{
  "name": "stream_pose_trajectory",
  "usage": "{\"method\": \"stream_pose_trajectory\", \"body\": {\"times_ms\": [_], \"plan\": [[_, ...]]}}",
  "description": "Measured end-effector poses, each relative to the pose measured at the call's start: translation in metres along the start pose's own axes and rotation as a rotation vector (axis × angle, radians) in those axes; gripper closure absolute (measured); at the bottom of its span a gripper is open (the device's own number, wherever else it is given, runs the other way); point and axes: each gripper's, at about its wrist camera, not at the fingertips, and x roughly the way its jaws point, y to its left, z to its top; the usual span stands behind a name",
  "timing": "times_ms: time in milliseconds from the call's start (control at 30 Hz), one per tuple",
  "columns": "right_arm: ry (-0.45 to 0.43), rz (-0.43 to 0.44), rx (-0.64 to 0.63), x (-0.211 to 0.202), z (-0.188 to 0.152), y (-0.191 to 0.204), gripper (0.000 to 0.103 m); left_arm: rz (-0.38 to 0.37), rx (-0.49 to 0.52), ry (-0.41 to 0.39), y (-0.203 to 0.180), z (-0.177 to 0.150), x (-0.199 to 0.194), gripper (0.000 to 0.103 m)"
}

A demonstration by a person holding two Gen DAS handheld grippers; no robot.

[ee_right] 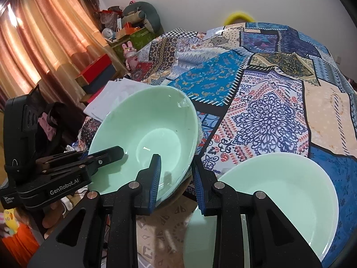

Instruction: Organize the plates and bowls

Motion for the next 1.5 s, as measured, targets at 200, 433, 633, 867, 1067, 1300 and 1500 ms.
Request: {"method": "stream_pose_trajectory", "body": {"times_ms": [200,433,633,867,1067,1300,1500], "plan": [[0.035,0.010,-0.003,0.011,-0.002,0.007,0.077,0.012,-0.011,0.004,0.011,-0.006,0.001,0.088],[0.043,0.003,-0.028,0.015,-0.004,0.013,0.075,0.018,-0.010,0.012,0.016,-0.010,0.005,0.087],[0.050,-0.027,-0.050,0.015,-0.006,0.012,0.075,0.051,0.012,-0.003,0.015,-0.014,0.004,0.087],[0.045,-0.050,-0.086,0.014,-0.007,0.016,0.074,0.029,0.001,0.018,0.019,-0.011,0.004,0.087],[0.024,-0.056,-0.085,0.007,-0.004,0.014,0.074,0.003,-0.018,0.017,0.022,-0.007,-0.002,0.083],[0.018,-0.063,-0.099,0.003,-0.003,0.015,0.071,0.016,0.003,-0.005,0.018,-0.007,-0.012,0.074],[0.033,-0.074,-0.090,0.004,-0.004,0.009,0.069,0.042,0.044,-0.109,0.016,-0.004,-0.038,0.053]]}}
